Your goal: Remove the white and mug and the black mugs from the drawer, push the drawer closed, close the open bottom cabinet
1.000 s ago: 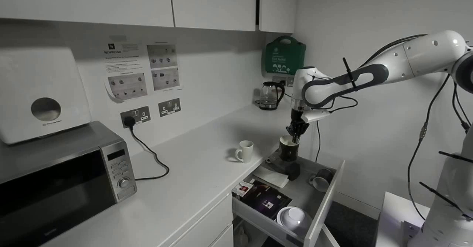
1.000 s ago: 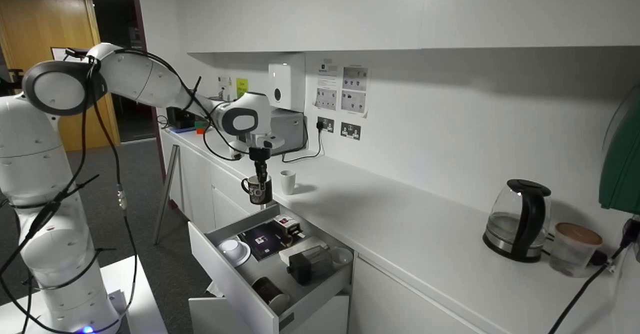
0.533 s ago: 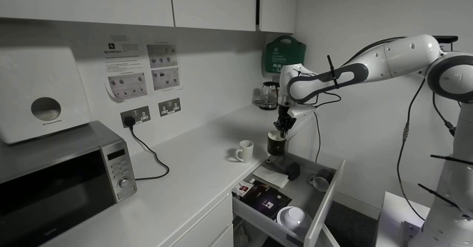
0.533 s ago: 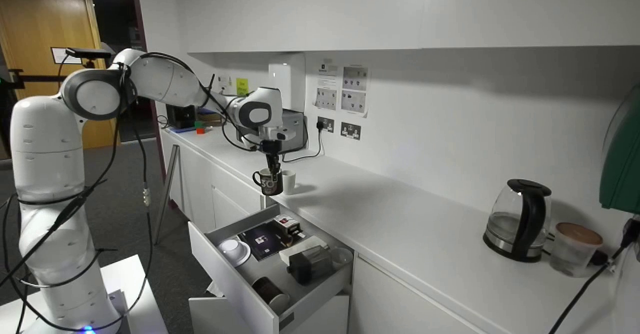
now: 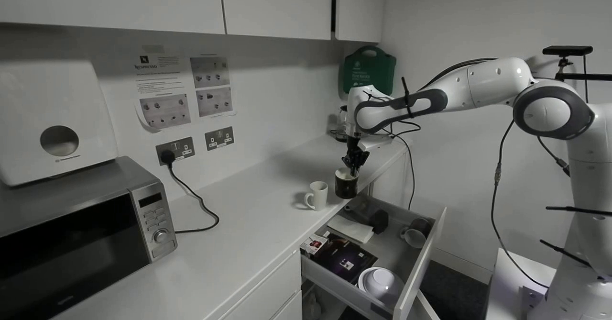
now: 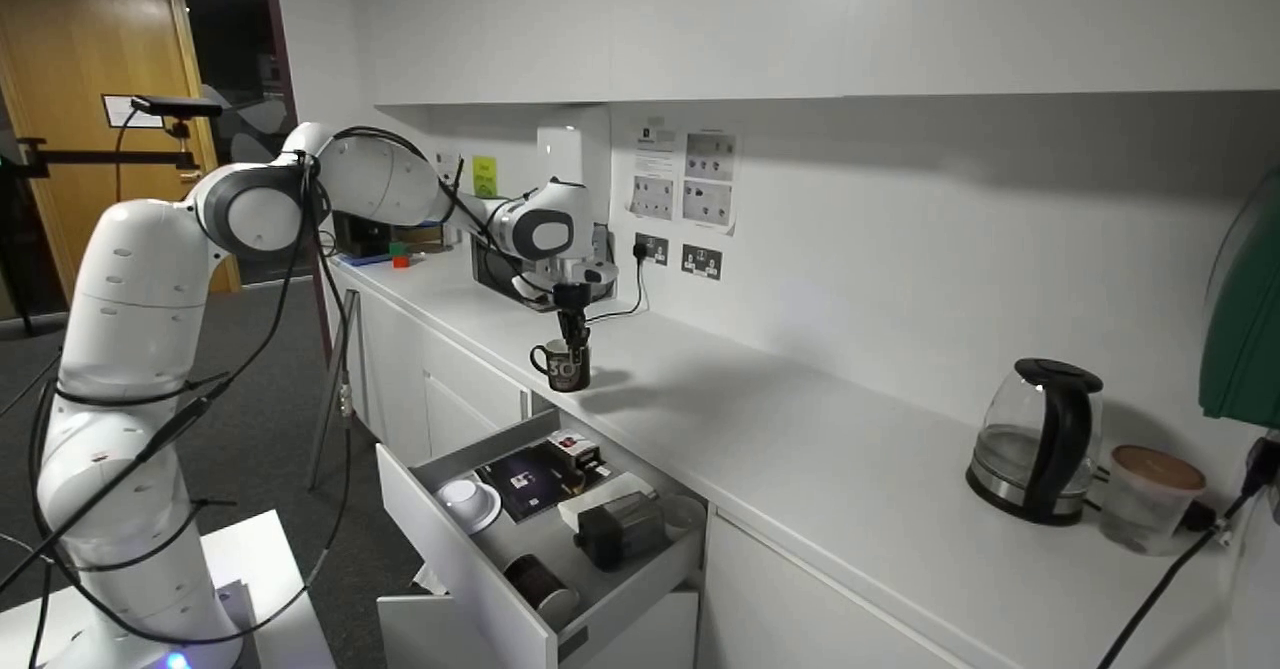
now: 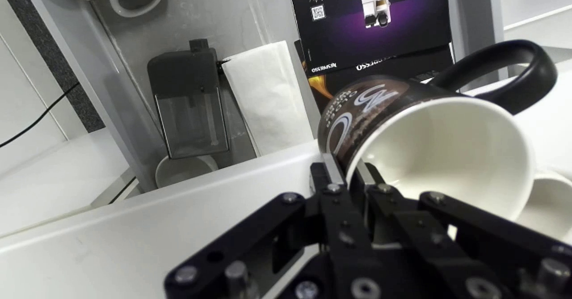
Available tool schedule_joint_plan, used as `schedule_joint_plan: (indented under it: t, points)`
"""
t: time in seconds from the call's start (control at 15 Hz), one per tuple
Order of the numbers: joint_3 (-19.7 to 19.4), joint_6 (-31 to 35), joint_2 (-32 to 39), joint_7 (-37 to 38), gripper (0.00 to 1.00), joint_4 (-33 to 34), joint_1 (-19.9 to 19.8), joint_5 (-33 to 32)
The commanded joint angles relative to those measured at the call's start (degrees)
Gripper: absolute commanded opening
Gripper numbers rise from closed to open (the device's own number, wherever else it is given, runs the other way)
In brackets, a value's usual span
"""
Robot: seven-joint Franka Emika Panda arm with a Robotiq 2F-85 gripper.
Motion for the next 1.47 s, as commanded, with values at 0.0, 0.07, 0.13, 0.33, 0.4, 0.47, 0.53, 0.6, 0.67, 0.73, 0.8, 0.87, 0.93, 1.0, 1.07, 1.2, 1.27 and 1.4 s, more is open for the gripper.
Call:
schedule_joint_plan:
  t: [0.0, 0.07, 0.13, 0.33, 0.4, 0.47, 0.53, 0.6, 0.67, 0.73, 0.8, 0.87, 0.93, 1.0, 1.07, 1.2, 1.27, 1.4]
  points:
    - [-0.1, -3.1, 2.4, -5.3, 0.02, 5.7, -1.7, 0.9]
    - [-0.1, -2.9, 2.8, -7.0, 0.02, 6.2, -2.1, 0.7]
    - [0.0, -2.9, 3.1, -9.3, 0.02, 6.6, -2.6, 0.9]
    - [0.2, -3.0, 3.7, -15.9, 0.02, 7.7, -3.6, 0.4]
    - [0.3, -3.3, 3.9, -17.9, 0.02, 8.0, -3.8, 0.1]
    - [0.4, -3.5, 4.2, -19.8, 0.02, 8.3, -3.9, -0.2]
    - [0.4, -3.6, 4.3, -21.5, 0.02, 8.6, -4.0, -0.4]
    - [0.5, -4.0, 4.7, -23.0, 0.02, 9.1, -4.0, -0.5]
    - [0.6, -4.6, 5.1, -24.3, 0.02, 9.7, -4.0, -0.6]
    - [0.7, -5.1, 5.6, -25.4, 0.02, 10.4, -3.9, -0.8]
    - [0.9, -5.4, 6.3, -26.5, 0.02, 11.3, -3.9, -0.7]
    - [1.0, -5.9, 7.1, -27.3, 0.02, 12.3, -3.8, -0.9]
    - [1.2, -6.3, 7.9, -28.1, 0.02, 13.3, -3.7, -0.9]
    - [1.4, -6.8, 9.0, -28.6, 0.02, 14.7, -3.7, -0.9]
    - [1.5, -7.3, 10.0, -29.1, 0.02, 16.0, -3.6, -0.9]
    - [1.8, -8.3, 12.3, -29.8, 0.02, 18.9, -3.5, -1.0]
    - [2.0, -8.8, 13.4, -30.1, 0.02, 20.3, -3.5, -1.0]
    - [2.1, -10.1, 15.5, -30.4, 0.02, 23.2, -3.5, -1.1]
